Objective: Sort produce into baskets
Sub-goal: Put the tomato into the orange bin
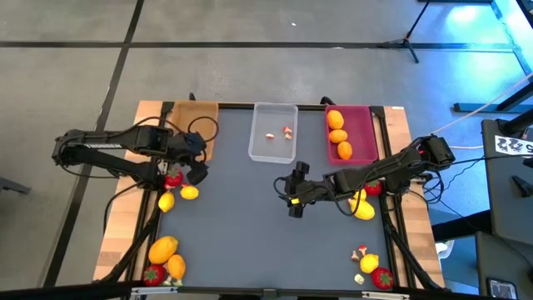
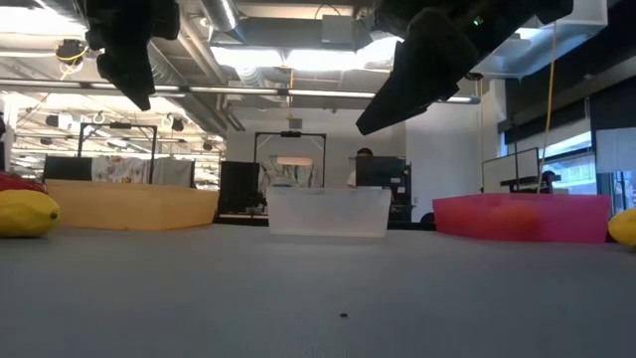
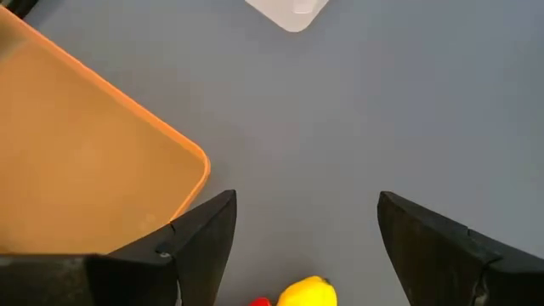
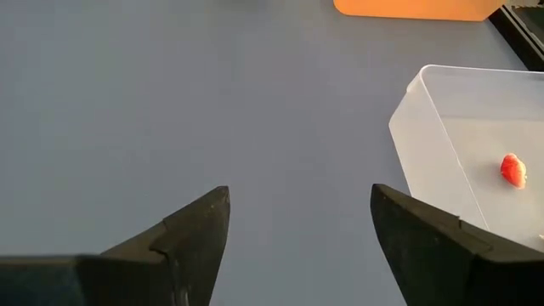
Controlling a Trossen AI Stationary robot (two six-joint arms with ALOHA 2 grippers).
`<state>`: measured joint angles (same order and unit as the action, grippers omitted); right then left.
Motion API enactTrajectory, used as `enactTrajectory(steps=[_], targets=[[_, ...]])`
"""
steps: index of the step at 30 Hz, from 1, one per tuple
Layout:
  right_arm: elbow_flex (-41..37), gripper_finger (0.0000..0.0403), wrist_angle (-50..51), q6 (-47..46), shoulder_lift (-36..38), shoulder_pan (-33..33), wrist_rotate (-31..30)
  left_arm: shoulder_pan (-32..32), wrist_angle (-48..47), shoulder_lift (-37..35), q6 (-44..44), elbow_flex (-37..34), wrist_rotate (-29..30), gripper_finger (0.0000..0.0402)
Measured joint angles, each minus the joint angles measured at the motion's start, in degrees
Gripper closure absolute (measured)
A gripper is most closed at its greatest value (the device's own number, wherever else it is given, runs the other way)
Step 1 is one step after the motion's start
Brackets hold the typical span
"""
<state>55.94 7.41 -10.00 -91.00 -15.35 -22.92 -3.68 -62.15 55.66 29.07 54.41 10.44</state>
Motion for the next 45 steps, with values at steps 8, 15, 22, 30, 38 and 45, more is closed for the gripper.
enactTrajectory(steps=[8, 15, 22, 30, 38, 45], targets=[[0.00, 0.0120, -0.08, 0.02, 0.02, 0.00, 0.00, -1.35, -4.37, 0.41, 4.61, 0.00, 0.09, 0.0123], [0.00, 0.0120, -0.11, 0.04, 0.02, 0.00, 0.00, -2.86, -13.35, 4.07, 6.45, 0.00, -0.12, 0.0122], [0.00, 0.0120, -0.41, 0.04, 0.04, 0.00, 0.00, -3.12, -16.74, 9.64, 5.21, 0.00, -1.18, 0.0105], [0.00, 0.0120, -0.34, 0.02, 0.04, 0.00, 0.00, -3.13, -22.51, 15.51, 5.35, 0.00, -1.72, 0.0009], [-0.26, 0.0120, -0.83, 0.02, 0.04, 0.00, 0.02, -2.64, -22.22, 16.85, 13.36, 0.00, -3.30, 0.0010], [-0.29, 0.0120, -0.93, -0.07, 0.07, 0.00, 0.02, -2.62, -22.49, 19.21, 15.62, 0.00, -3.45, 0.0011]])
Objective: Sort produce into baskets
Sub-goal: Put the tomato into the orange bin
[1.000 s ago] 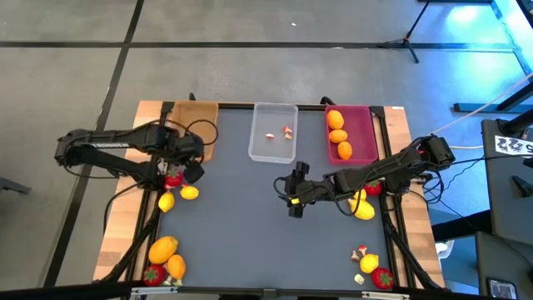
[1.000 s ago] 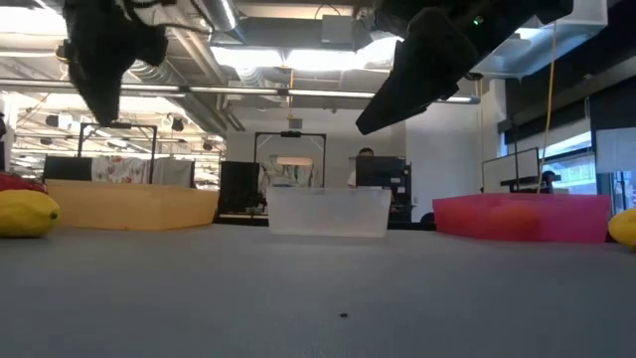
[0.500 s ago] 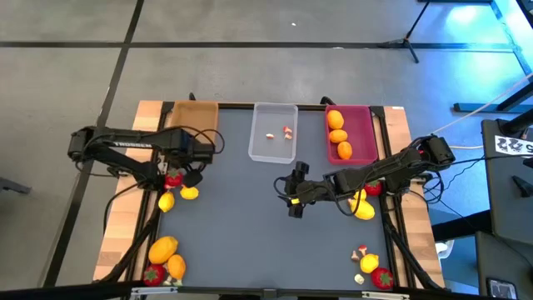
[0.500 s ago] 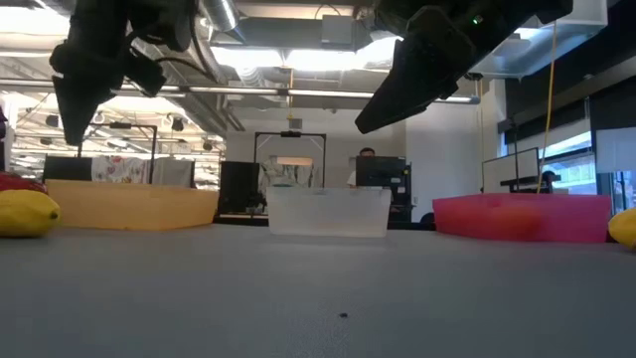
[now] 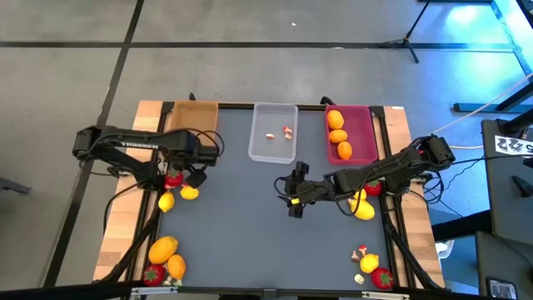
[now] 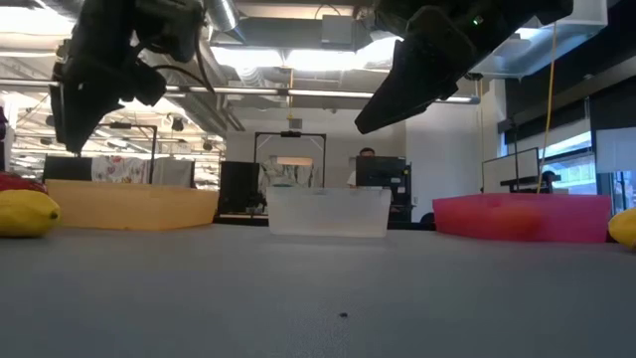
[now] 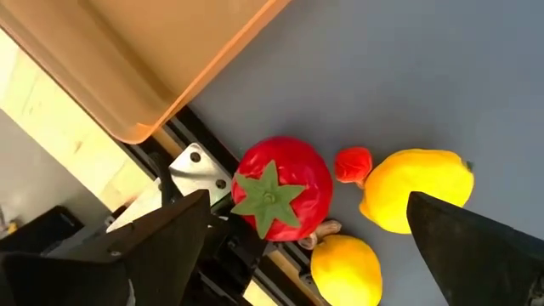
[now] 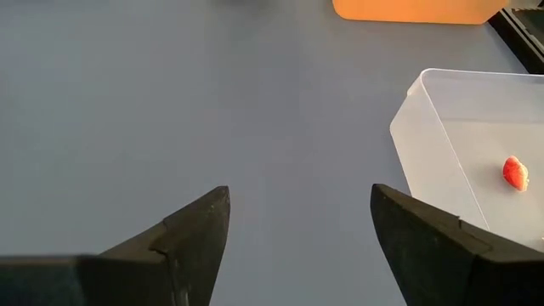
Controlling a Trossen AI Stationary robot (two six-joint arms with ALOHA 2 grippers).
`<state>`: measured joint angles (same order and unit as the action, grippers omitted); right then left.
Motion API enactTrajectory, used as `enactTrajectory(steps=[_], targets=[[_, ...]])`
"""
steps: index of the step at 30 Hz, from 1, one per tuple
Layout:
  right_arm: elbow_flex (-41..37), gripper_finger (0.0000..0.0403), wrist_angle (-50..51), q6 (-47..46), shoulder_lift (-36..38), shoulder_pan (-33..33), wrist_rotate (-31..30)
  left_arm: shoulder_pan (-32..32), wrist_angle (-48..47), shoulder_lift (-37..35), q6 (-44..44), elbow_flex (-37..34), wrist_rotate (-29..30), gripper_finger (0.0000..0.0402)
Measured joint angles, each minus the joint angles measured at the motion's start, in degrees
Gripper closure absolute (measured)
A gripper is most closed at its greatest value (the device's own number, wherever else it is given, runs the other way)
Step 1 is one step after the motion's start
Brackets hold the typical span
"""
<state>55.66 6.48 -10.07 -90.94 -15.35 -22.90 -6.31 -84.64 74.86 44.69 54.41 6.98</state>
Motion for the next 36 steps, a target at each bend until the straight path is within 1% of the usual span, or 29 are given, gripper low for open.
enactTrajectory(steps=[4, 12, 18, 21, 27, 36], targets=[[-0.02, 0.0120, 0.01, -0.02, 0.00, 0.00, 0.16, -0.02, -0.16, 2.47, -0.07, -0.70, -0.02, 0.0011], [-0.02, 0.0120, 0.02, -0.07, 0.00, 0.00, 1.07, 0.00, 0.01, 7.03, 0.17, -5.36, -0.41, 0.0011], [-0.02, 0.0120, 0.01, -0.16, 0.00, 0.00, 1.07, 0.00, 2.03, 8.76, -0.05, -7.48, -1.20, 0.0011], [-0.04, 0.0120, -0.01, -0.29, 0.00, 0.00, 1.07, -0.07, 3.46, 9.40, -0.09, -7.58, -1.32, 0.0011], [-0.04, 0.0120, -0.09, -0.32, 0.00, 0.00, 1.07, -0.07, 3.23, 11.62, -0.29, -7.67, -1.33, 0.0011], [-0.04, 0.0120, -0.22, -0.30, 0.00, 0.00, 1.09, -0.07, 4.82, 17.78, -5.13, -8.10, -1.17, 0.0012]])
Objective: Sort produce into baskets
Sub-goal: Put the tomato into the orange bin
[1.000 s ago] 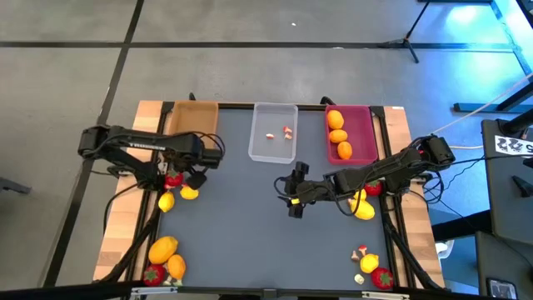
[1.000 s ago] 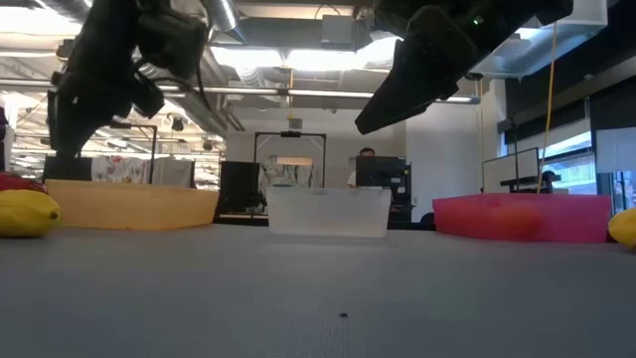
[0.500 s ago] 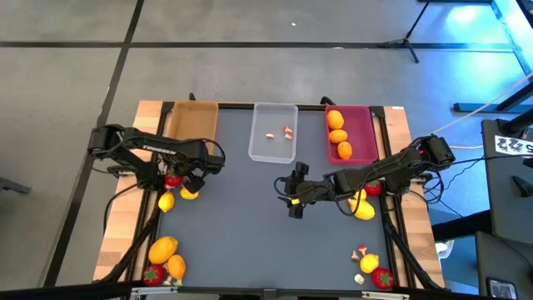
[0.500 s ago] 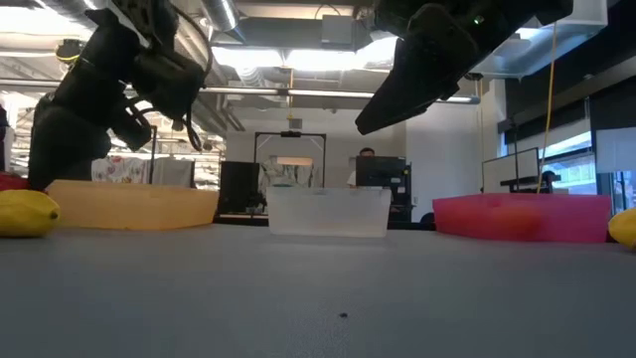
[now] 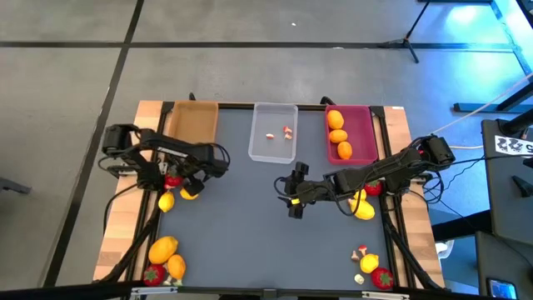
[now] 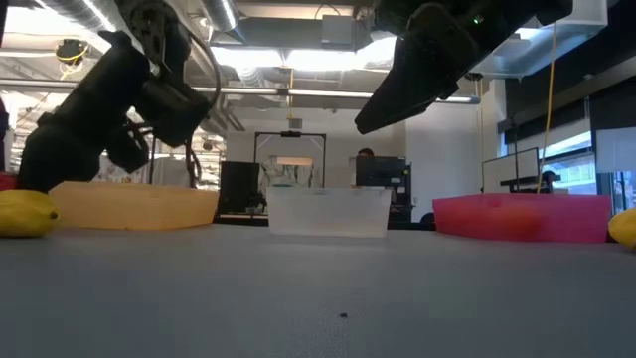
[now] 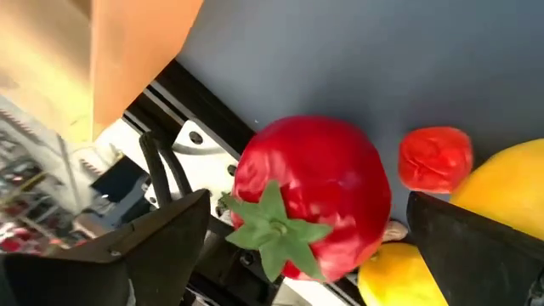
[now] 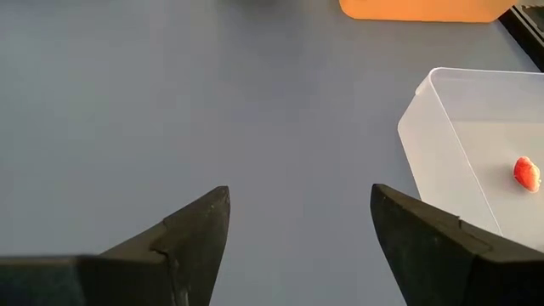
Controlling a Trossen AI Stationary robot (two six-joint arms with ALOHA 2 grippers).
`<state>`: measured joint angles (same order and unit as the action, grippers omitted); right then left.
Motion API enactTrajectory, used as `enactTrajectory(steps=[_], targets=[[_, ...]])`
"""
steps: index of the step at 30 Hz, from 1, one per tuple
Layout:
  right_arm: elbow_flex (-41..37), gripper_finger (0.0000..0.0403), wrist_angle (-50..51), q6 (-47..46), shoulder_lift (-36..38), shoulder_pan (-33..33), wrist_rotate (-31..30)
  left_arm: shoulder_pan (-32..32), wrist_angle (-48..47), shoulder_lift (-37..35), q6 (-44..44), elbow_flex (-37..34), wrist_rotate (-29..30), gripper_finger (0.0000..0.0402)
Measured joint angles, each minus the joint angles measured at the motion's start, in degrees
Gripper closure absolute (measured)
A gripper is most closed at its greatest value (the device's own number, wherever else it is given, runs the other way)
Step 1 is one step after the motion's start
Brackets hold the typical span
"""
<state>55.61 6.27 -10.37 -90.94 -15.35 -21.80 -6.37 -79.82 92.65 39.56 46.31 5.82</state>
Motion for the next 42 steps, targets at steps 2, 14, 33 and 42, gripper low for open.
enactTrajectory(steps=[2, 14, 33, 42], targets=[[0.00, 0.0120, 0.03, 0.02, 0.00, -0.01, 0.00, 0.00, -0.10, 1.40, -1.10, -0.03, 0.08, 0.0012], [0.00, 0.0120, 0.25, 0.00, 0.00, 0.00, 0.42, 0.39, 1.40, 3.89, -5.32, -0.03, -0.32, 0.0119], [0.00, 0.0121, -0.22, 0.00, 0.00, 0.00, 0.39, 3.74, -1.37, -3.93, -12.22, 3.66, 2.20, 0.0166], [0.00, 0.0121, -0.46, -0.03, 0.00, -0.01, 0.39, 3.98, -1.84, -14.48, -12.67, 9.91, 4.57, 0.0165]])
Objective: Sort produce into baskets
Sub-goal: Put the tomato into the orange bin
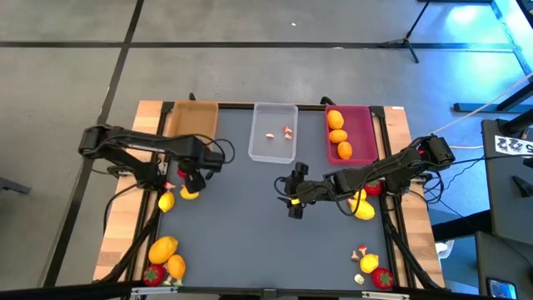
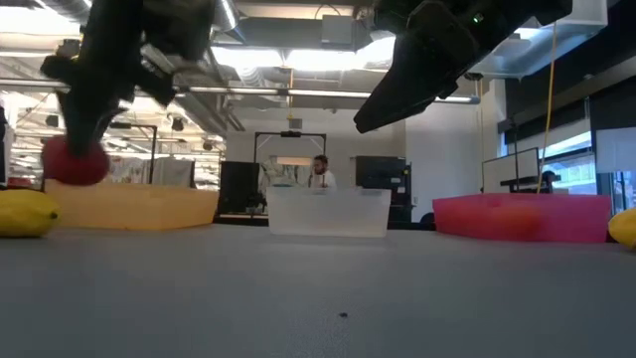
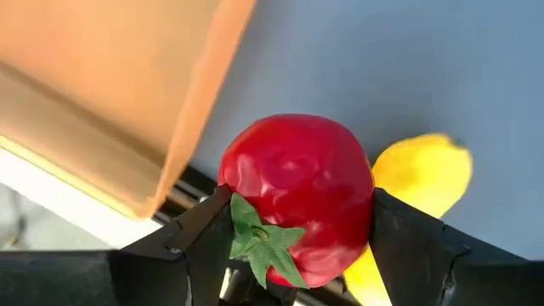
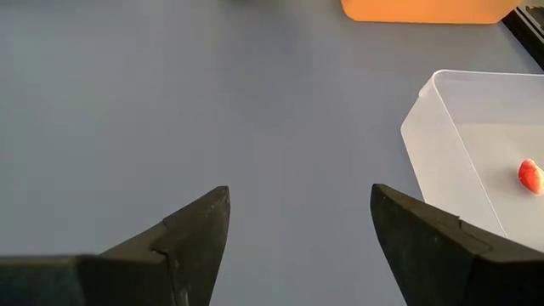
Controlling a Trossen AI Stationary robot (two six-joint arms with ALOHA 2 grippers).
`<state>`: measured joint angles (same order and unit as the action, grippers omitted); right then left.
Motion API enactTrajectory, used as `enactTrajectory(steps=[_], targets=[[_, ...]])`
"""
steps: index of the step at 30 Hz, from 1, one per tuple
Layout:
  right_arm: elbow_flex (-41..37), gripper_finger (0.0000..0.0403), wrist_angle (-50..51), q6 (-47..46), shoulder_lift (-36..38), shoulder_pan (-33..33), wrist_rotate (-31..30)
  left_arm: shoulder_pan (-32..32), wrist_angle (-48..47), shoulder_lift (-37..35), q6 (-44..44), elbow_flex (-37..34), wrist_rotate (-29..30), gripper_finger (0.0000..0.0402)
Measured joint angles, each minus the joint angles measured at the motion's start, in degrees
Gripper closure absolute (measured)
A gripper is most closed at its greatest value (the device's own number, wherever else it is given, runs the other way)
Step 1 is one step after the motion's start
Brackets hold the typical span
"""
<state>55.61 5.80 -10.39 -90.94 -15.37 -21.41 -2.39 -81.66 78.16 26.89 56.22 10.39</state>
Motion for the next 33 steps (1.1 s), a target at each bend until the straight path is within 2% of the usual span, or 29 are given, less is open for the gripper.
enactTrajectory(steps=[6, 13, 23, 33], targets=[[0.00, 0.0121, -0.32, 0.00, 0.00, -0.01, 0.00, -1.03, 0.04, -5.61, -0.20, 4.72, 4.80, 0.0165], [0.00, 0.0121, -0.39, 0.00, 0.00, -0.01, -0.02, -6.55, 2.01, -8.81, -4.33, 6.14, 11.31, 0.0165], [0.00, 0.0121, -0.15, -0.55, 0.00, 0.01, 0.00, -23.33, 11.46, -7.09, -12.66, 6.19, 14.51, 0.0165], [0.00, 0.0121, -0.15, -0.55, -0.02, 0.01, 0.00, -40.59, 21.00, -0.13, -19.10, 6.19, 14.35, 0.0165]])
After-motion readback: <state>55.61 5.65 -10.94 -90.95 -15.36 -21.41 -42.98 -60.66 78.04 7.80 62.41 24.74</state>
